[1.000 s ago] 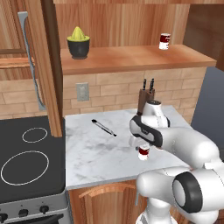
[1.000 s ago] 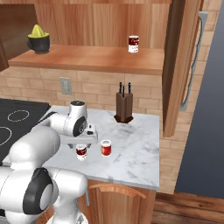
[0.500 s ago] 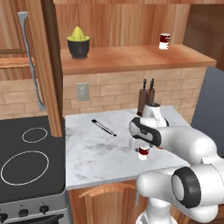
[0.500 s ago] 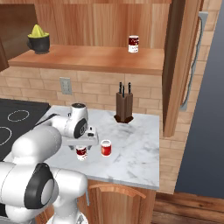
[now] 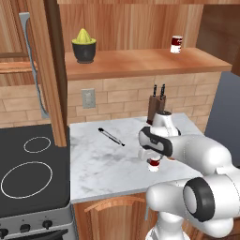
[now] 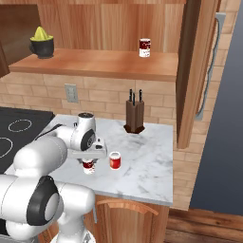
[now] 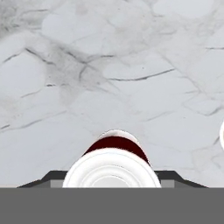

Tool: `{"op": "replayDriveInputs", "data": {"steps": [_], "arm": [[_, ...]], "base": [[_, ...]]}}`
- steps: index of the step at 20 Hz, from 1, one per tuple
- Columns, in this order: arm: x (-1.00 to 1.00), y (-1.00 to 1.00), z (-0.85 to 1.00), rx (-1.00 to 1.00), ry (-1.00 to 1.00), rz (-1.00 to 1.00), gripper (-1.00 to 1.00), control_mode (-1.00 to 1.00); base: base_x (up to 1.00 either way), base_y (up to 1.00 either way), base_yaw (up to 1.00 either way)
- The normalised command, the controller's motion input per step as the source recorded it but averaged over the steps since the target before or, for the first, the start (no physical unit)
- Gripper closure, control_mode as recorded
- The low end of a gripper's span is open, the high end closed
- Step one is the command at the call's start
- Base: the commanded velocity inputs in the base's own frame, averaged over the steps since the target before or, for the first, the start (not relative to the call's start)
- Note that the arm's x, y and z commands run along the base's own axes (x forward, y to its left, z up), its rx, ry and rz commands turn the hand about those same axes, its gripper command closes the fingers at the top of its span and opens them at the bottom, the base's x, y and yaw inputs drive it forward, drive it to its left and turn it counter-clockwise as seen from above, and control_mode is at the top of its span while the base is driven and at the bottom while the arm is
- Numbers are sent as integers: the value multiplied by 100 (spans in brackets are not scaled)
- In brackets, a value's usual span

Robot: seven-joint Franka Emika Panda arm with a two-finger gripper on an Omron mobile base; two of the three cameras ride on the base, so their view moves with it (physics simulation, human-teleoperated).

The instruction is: Pick the cans from the counter and place them in their designated side in the cabinet.

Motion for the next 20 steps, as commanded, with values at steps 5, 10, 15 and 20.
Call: {"op": "replayDriveInputs", "data": {"steps": [5, 10, 15, 20], "arm": [[-8, -4, 4, 0, 0, 0, 100, -100], [-14, -3, 28, 0, -1, 0, 100, -100], [-10, 0, 38, 0, -5, 0, 100, -100], [-8, 0, 36, 0, -9, 0, 100, -100]], "base": [[0, 0, 0], [0, 0, 0], [0, 0, 0], [0, 0, 0]]}}
